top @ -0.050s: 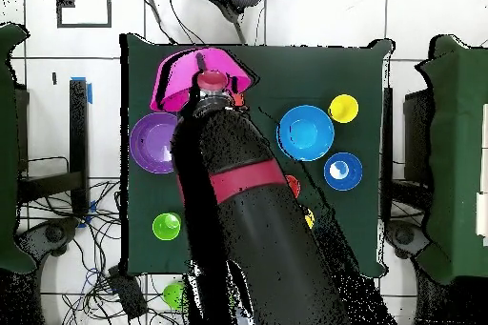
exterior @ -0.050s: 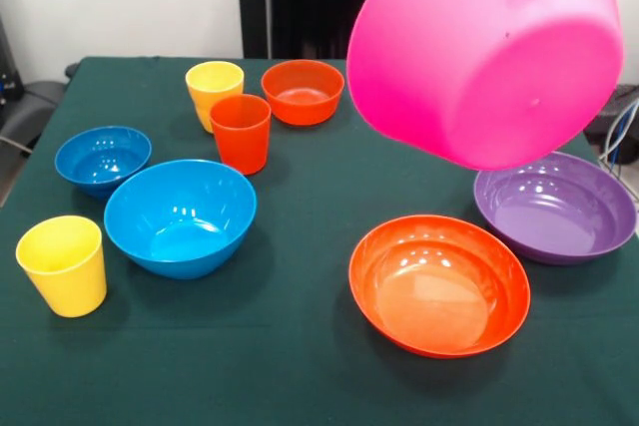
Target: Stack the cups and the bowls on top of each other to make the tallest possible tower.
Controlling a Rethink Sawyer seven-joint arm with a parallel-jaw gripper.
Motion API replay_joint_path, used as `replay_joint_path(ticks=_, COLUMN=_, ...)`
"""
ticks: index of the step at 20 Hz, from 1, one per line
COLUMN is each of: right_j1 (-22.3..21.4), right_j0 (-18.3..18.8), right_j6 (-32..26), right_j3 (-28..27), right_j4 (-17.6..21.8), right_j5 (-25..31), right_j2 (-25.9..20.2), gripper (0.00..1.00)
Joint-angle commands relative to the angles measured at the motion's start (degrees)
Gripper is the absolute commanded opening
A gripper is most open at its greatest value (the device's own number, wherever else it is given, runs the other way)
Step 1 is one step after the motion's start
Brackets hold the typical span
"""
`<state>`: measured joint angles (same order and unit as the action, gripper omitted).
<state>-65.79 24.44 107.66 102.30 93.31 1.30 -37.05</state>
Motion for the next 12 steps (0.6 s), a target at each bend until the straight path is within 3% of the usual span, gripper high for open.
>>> replay_joint_path(ticks=1, right_j1=1.9, right_j0=-2.4, right_j6=-5.0, right_j3=-2.6, right_j4=-6.1, right_j5=-8.1, right_j2=7.9, gripper=0.0)
replay_joint_path(ticks=6, right_j1=3.4, right_j0=-5.0, right_j6=-12.4, right_j3=-2.0, right_j4=-13.6, right_j5=-15.6, right_j2=13.5, gripper=0.0)
replay_joint_path(ticks=12, right_j1=4.3, right_j0=-6.7, right_j6=-16.8, right_j3=-2.0, right_j4=-17.9, right_j5=-22.2, right_j2=17.3, gripper=0.0)
